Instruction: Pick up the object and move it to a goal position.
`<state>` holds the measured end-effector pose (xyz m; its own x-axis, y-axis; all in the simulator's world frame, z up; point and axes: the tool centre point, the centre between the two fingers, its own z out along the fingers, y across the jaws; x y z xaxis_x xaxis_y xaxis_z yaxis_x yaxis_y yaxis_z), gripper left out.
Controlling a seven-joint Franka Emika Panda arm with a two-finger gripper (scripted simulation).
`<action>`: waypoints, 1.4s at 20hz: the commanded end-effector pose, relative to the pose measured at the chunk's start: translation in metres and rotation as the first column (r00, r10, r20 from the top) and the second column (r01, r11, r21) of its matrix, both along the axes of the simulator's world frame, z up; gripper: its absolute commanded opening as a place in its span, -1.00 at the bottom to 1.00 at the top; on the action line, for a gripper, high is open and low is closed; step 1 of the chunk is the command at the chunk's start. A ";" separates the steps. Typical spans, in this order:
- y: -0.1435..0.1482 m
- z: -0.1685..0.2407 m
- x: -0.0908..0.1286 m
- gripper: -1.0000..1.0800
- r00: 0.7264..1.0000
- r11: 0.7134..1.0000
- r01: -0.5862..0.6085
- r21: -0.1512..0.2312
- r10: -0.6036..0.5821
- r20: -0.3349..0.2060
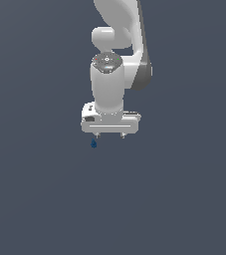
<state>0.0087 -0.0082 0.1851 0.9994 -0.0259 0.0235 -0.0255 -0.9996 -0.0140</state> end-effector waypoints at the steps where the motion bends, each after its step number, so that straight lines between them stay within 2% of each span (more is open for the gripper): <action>1: 0.000 0.000 0.000 0.92 1.000 1.000 0.000 0.000 0.000 0.000; 10: -0.018 0.022 0.006 0.92 0.999 1.000 0.008 -0.021 -0.007 0.045; 17: -0.018 0.021 0.006 0.92 0.999 1.000 0.007 -0.020 -0.006 0.044; 23: -0.032 -0.001 -0.003 0.92 0.999 1.000 -0.005 -0.020 0.006 0.031; 28: -0.055 -0.037 -0.023 0.92 1.000 0.999 -0.026 -0.018 0.027 0.011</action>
<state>-0.0071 -0.0553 0.1605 0.9991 -0.0046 0.0422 -0.0048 -1.0000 0.0046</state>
